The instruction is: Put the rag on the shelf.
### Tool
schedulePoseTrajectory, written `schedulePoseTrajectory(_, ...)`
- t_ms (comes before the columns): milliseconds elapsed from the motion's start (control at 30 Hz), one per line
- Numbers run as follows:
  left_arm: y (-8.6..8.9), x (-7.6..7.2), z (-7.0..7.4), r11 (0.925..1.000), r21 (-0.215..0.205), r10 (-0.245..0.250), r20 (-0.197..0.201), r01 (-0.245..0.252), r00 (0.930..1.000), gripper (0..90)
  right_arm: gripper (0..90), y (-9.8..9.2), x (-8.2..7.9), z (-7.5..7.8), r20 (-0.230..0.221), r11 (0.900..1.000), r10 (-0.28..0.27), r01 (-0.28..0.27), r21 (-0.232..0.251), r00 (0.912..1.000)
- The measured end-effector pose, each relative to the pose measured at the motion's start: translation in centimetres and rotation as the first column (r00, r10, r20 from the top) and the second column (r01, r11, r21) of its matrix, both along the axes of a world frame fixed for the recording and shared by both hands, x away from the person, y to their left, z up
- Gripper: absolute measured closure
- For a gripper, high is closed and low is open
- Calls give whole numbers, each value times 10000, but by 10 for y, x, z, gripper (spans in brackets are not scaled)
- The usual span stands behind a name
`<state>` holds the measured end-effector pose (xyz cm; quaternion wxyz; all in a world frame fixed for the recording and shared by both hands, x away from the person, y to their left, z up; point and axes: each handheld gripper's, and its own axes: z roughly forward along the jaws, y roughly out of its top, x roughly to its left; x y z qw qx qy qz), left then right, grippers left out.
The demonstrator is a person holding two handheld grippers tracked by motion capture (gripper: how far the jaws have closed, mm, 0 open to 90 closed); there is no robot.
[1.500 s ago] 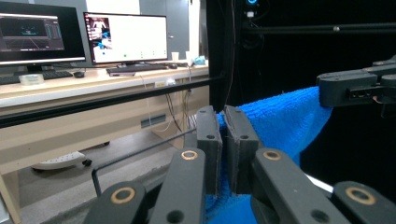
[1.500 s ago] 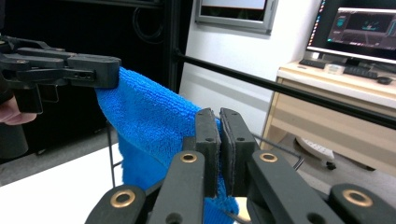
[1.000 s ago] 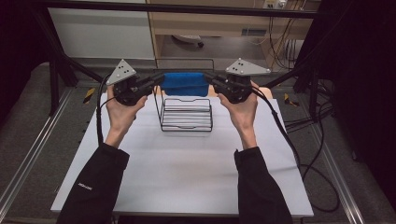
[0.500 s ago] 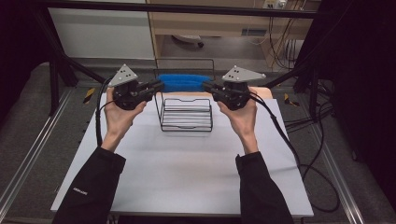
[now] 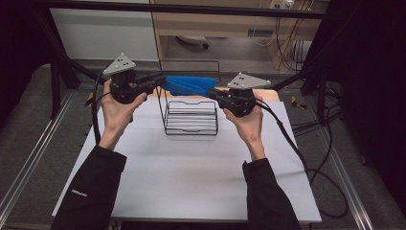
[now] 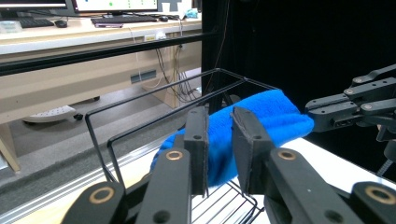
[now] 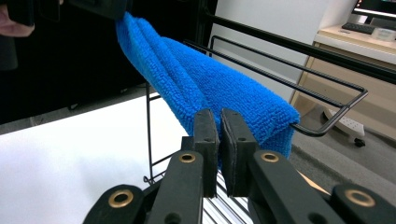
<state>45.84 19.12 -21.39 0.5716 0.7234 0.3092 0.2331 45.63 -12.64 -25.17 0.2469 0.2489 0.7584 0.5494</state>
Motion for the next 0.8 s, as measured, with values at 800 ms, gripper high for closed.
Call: schedulePoseTrajectory(800, -17, 7, -49, 9880, 1475, -293, -1176, 466, 9926, 897, 679, 1, -1, -5, -194, 9987, 386, -379, 342, 9991)
